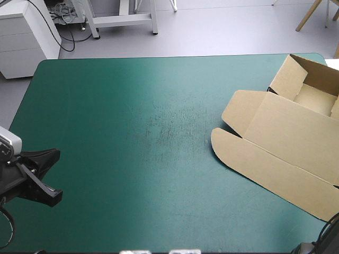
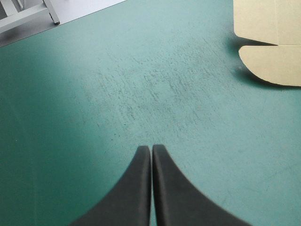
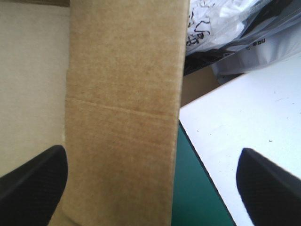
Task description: Fold the box
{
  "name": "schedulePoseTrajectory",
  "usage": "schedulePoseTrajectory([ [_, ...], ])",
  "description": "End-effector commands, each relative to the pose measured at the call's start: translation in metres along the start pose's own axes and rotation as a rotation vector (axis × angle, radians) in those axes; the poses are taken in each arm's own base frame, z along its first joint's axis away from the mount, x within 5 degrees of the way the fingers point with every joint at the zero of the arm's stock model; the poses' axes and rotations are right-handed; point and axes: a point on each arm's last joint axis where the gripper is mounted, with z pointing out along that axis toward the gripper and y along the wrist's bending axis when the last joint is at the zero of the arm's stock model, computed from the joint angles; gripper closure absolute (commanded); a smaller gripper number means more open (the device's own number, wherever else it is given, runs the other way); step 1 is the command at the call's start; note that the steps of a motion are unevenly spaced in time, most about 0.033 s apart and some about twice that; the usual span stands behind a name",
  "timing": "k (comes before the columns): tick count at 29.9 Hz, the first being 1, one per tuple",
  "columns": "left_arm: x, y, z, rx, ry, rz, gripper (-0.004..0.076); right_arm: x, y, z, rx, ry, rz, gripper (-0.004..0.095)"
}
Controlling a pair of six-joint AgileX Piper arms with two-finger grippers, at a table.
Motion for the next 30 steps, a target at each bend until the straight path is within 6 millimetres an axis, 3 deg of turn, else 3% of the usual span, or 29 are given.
schedulePoseTrajectory([
  [1, 0.000, -0.001, -0.002, 0.007, 0.031, -0.001, 0.0734, -0.002, -0.001, -0.091, -0.026, -0.224, 0.007, 0.0014],
  [3, 0.000, 0.000, -0.002, 0.003, 0.032, 0.000, 0.0734, 0.002, 0.007, -0.117, -0.088, -0.284, -0.020, 0.0051],
  [5, 0.000, 0.000, -0.001, 0.002, 0.036, 0.007, 0.0734, 0.008, 0.018, -0.147, -0.130, -0.350, -0.060, 0.0154],
  [8, -0.001, 0.000, 0.001, 0.001, 0.044, 0.065, 0.0734, 0.019, 0.041, -0.186, -0.170, -0.426, -0.108, 0.0477],
  [11, -0.002, 0.002, 0.004, -0.011, 0.054, 0.081, 0.0734, 0.038, 0.069, -0.215, -0.204, -0.472, -0.222, 0.0884],
  [12, -0.003, 0.002, 0.006, -0.011, 0.055, 0.081, 0.0734, 0.046, 0.078, -0.222, -0.211, -0.477, -0.256, 0.0917],
  [15, -0.004, 0.002, 0.010, -0.010, 0.071, 0.073, 0.0734, 0.069, 0.097, -0.233, -0.247, -0.466, -0.322, 0.0908],
  [22, 0.003, -0.001, 0.011, 0.016, 0.002, 0.094, 0.0734, 0.133, 0.130, -0.236, -0.435, -0.443, -0.433, 0.0908],
  [26, 0.019, -0.003, 0.009, 0.017, -0.077, 0.091, 0.0734, 0.178, 0.135, -0.235, -0.505, -0.550, -0.496, 0.0908],
  [30, 0.045, -0.003, 0.016, 0.011, -0.136, 0.088, 0.0734, 0.221, 0.125, -0.236, -0.514, -0.677, -0.512, 0.0908],
])
